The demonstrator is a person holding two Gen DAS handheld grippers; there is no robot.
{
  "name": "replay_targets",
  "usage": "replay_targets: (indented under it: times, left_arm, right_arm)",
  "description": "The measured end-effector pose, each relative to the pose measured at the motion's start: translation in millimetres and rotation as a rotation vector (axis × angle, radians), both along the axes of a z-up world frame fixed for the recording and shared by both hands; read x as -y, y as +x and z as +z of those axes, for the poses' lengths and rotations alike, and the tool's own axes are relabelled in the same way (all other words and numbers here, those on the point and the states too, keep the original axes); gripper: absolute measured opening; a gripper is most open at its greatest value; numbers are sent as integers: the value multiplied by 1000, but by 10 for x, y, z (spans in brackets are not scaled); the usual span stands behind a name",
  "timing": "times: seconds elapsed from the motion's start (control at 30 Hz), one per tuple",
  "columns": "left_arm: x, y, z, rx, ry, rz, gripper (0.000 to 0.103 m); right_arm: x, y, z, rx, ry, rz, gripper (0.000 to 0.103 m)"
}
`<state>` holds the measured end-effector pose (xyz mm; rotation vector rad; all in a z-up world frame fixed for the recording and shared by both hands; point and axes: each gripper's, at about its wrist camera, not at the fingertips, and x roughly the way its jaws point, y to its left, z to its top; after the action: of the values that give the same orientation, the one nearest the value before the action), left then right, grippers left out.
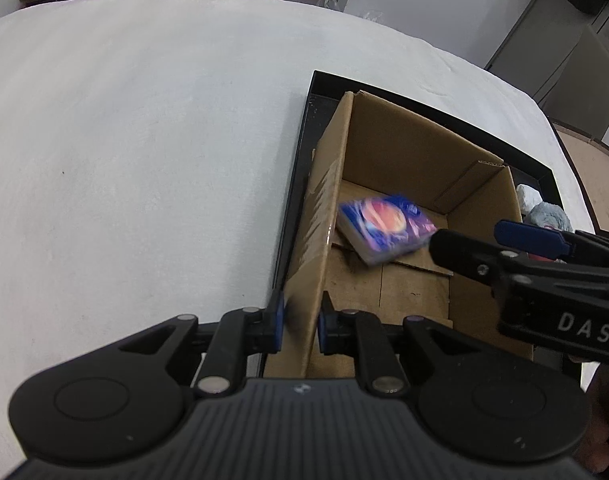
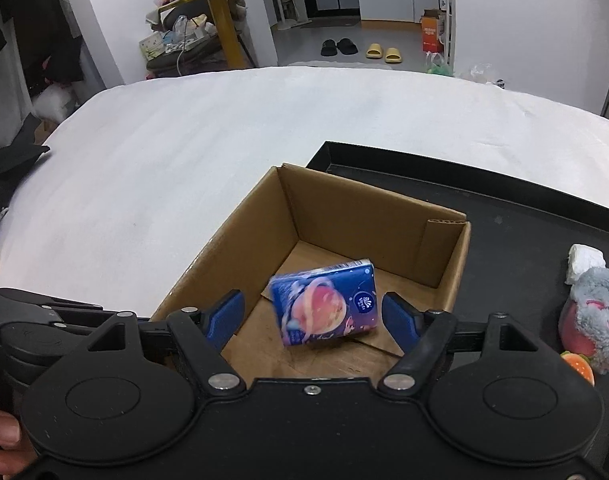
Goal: Organize soft objects
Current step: 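Move the right gripper to the grey plush mouse while the left gripper releases the box wall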
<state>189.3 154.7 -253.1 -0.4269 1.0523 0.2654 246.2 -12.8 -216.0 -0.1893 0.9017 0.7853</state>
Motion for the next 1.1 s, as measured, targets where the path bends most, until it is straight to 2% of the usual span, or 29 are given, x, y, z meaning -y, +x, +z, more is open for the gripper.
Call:
replay_targets:
  times: [0.27,0.53,0.63,0.7,0.8,0.9,1.1]
  left_arm:
    - [31,15,20,-4,16,0,15]
    - [139,44,84,-11,73,5,18]
    - [159,57,99,-19,85,8,26]
    - [171,67,108,-21,95,11,37]
    - [201,87,108,-27,125,20,44]
    - [219,105,109,-30,148,31,49]
    - [293,165,95,-51,194,35,55]
  right_arm:
    - [189,5,48,4,37,-40,75]
    - [461,70,126,24,92,-107,75]
    - [590,133,117,45,90,-146,77]
    - [681,188,96,50,94,-175,80]
    - [819,276,33,61,81,-220,84]
    - [955,331,-57,79,63,-257,89]
    - [1217,468,-225,79,54,-344,91]
